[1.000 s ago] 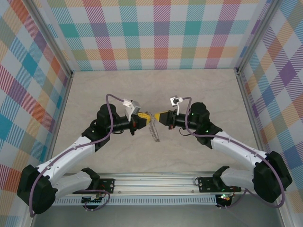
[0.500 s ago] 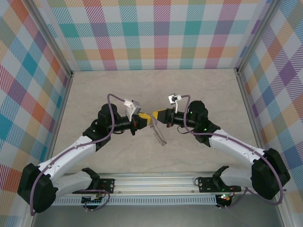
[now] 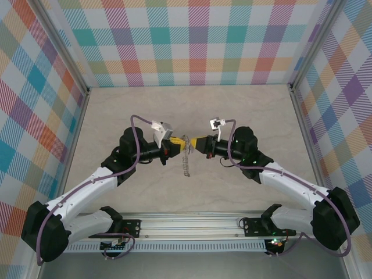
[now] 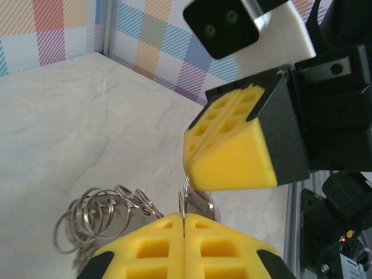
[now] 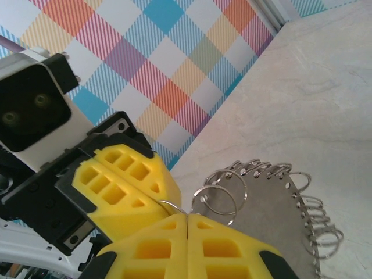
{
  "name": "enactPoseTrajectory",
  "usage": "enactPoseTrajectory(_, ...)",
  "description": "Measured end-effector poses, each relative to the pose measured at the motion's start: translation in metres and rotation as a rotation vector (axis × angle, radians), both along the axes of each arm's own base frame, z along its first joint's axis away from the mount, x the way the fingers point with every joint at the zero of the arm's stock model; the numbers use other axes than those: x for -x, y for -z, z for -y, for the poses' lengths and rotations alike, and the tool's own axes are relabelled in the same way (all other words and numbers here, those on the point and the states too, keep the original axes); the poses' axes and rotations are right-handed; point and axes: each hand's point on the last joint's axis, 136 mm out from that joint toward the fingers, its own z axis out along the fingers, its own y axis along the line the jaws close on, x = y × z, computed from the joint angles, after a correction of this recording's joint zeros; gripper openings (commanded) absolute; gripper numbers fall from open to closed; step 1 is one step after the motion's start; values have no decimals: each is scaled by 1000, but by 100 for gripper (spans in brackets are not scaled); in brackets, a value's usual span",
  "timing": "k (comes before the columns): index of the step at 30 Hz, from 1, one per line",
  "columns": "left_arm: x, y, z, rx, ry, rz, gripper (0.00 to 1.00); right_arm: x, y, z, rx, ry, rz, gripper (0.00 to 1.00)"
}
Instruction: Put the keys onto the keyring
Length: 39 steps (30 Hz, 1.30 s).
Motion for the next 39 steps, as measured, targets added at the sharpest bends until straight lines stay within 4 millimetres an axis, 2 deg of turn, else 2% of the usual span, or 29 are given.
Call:
enactPoseTrajectory(8,0,-5,-2,8,-9,16,0,1,15,3,27,11,-33,0)
enactPoseTrajectory(12,-1,-6,-2,8,-15,18,0,2,17,3,29,8,-37,0)
enactPoseTrajectory(26,-2,-16,-1,35,-14,58,0,16,-20,3,-101,-54,-39,0)
enactPoseTrajectory(39,-2,-22,0,52,-9,79,0,4,-31,-7,-147,-60,-46,0)
